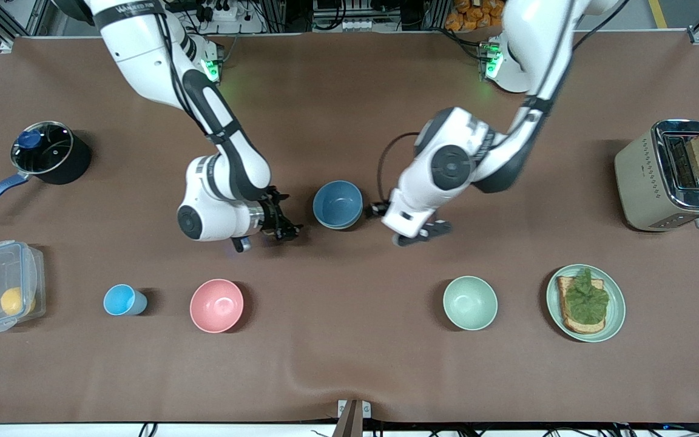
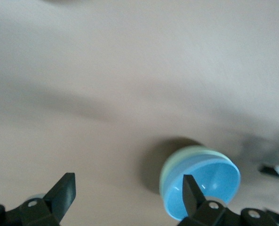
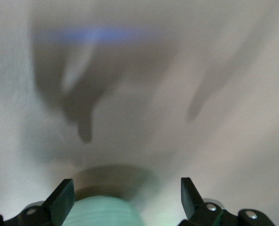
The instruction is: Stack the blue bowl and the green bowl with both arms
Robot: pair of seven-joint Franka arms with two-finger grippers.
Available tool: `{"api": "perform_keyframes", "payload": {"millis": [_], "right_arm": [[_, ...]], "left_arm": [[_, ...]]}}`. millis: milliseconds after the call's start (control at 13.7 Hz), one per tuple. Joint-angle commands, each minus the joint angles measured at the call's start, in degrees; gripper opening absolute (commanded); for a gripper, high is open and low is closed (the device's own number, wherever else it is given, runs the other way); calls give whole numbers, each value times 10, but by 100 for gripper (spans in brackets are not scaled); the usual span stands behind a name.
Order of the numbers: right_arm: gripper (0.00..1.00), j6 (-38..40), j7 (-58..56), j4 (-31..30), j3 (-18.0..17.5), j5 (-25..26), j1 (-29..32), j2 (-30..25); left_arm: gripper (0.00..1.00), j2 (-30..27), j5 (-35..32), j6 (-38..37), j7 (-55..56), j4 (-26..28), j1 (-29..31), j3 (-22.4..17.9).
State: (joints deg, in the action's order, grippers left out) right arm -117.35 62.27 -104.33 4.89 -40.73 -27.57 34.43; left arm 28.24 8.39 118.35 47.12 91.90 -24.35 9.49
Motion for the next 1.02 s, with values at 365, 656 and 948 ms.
{"api": "perform_keyframes", "payload": {"millis": [365, 656, 948], "right_arm": [[100, 171, -102, -1, 72, 104, 33, -79], [100, 269, -207, 43, 132, 198, 32, -95], [100, 317, -348, 78, 152, 258, 92, -110]], "left_arm": [[100, -78, -110, -88, -81, -16, 123, 3], [100, -128, -108, -155, -184, -30, 192, 6], [100, -210, -107, -208, -221, 16, 231, 4]]}}
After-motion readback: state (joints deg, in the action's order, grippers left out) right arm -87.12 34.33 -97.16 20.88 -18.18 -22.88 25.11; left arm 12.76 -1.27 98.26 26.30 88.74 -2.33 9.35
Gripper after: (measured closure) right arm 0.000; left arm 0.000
